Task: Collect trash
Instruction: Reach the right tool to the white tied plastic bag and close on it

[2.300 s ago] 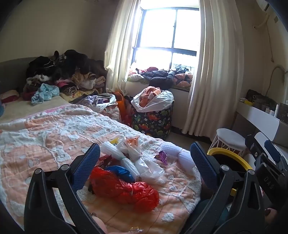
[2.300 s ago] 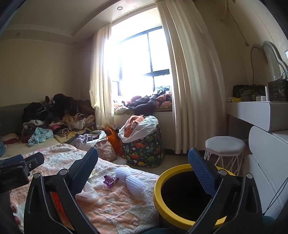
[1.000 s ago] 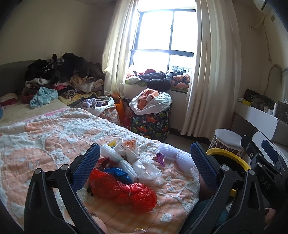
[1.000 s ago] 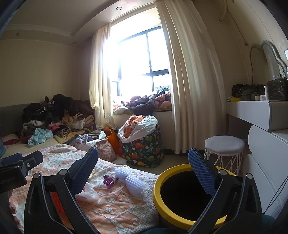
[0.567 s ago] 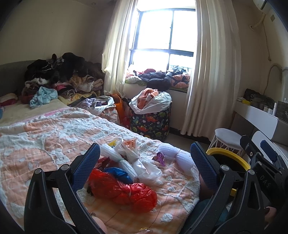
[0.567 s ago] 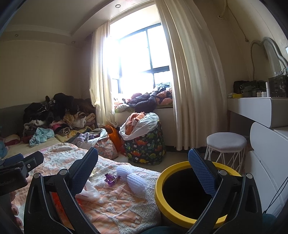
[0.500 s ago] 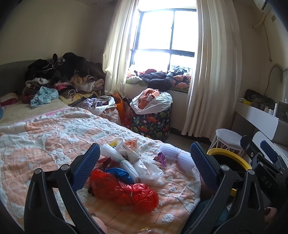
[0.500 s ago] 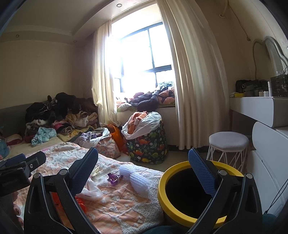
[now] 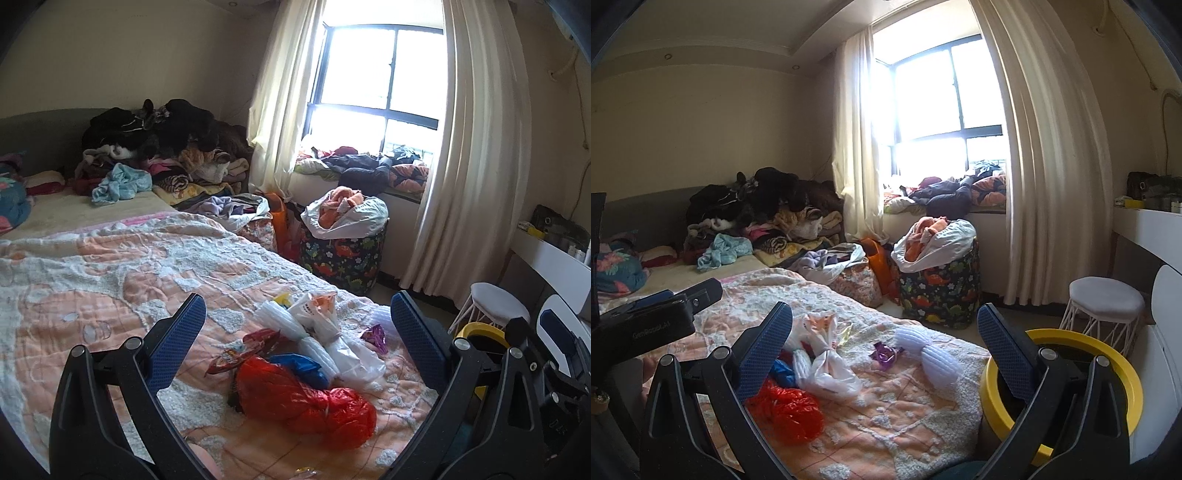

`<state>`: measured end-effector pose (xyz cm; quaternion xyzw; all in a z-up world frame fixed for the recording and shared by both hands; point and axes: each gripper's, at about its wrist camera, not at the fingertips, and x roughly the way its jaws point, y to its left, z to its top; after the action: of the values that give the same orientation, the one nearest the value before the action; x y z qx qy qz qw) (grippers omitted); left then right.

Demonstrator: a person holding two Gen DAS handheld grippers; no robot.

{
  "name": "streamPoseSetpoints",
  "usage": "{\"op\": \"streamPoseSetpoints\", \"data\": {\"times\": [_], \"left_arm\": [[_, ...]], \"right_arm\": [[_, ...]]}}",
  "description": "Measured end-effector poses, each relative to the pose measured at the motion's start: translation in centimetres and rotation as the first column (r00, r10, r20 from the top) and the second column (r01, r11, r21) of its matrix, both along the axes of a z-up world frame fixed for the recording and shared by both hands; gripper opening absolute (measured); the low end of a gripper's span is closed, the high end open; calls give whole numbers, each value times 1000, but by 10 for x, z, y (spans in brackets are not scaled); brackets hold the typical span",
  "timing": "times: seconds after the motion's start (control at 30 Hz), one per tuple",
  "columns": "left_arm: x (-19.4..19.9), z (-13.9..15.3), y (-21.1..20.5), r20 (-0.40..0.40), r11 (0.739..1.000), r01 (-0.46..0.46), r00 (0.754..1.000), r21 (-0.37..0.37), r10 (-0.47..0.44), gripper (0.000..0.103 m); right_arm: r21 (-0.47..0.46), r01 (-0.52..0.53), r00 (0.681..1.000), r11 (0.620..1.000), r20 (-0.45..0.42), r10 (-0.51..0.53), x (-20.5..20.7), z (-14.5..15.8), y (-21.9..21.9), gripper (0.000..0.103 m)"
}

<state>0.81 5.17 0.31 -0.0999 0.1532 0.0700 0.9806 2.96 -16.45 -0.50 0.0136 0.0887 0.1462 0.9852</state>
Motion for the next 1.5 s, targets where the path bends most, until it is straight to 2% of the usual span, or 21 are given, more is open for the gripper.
{"op": "streamPoseSetpoints", "data": {"times": [0.27,0.43,0.63,0.73,0.97,1.13,1.2,1.33,1.5], "left_arm": [[5,-4,38,-9,997,-78,997,-23,77,92],[17,-6,56,-36,995,-91,995,-37,90,92],[40,-7,68,-52,995,-52,997,-84,48,92],[57,-8,70,-57,994,-4,998,-109,-3,92],[106,-20,62,-133,983,94,984,-159,-116,92],[139,-38,59,-224,972,148,956,-180,-187,92],[150,-47,62,-265,970,145,945,-194,-194,92],[163,-66,76,-328,952,131,918,-275,-222,92],[172,-85,88,-361,927,105,900,-360,-242,91]], "right_arm": [[-2,-77,995,997,-58,77,14,0,22,98],[14,-120,986,993,-113,121,29,-2,33,98],[22,-156,969,988,-193,157,52,-10,44,98],[10,-159,962,987,-222,158,64,-18,48,98],[11,-186,919,982,-351,178,96,-37,49,98],[19,-225,866,974,-454,209,116,-59,52,98],[14,-233,852,972,-480,211,122,-67,56,98],[18,-249,821,968,-526,221,134,-81,60,97],[47,-254,788,966,-569,235,148,-93,59,97]]}}
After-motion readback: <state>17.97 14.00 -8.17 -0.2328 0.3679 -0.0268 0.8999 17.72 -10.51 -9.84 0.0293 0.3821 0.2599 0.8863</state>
